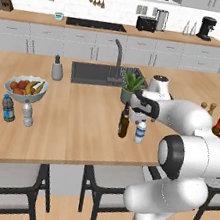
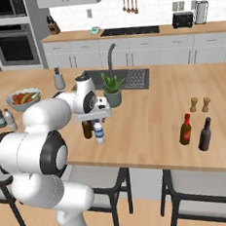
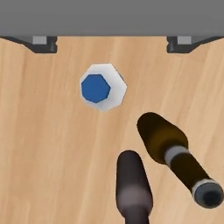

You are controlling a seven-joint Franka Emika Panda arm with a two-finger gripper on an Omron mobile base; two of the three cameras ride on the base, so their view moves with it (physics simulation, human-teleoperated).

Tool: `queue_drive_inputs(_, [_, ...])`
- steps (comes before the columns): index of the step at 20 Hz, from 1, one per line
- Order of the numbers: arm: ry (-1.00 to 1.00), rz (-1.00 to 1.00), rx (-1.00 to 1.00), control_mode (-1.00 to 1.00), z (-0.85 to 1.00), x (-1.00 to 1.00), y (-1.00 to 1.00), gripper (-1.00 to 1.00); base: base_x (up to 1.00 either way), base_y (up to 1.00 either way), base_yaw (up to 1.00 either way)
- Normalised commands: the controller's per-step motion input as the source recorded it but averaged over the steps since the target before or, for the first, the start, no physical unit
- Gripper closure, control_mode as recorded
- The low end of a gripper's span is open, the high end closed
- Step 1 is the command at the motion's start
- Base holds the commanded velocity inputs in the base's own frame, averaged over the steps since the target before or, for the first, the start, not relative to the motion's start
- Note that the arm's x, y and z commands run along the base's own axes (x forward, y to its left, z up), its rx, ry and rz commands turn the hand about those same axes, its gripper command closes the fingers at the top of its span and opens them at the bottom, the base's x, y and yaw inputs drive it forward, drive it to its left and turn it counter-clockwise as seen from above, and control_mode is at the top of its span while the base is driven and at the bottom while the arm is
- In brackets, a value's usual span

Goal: Move the plastic bottles in the middle to the plastics group, and the glass bottles in the middle to the glass group.

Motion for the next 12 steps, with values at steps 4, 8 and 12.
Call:
queue_drive_inputs(4, [0.01, 0.0, 0.0, -1.0, -0.35, 0.02, -0.01, -1.0, 0.0, 0.0, 0.0])
queue_drive_inputs(8, [0.0, 0.0, 0.0, -1.0, -0.21, 0.11, -0.01, -1.0, 0.0, 0.0, 0.0])
queue_drive_inputs(12, [0.0, 0.0, 0.0, -1.0, 0.0, 0.13, -0.03, -1.0, 0.0, 0.0, 0.0])
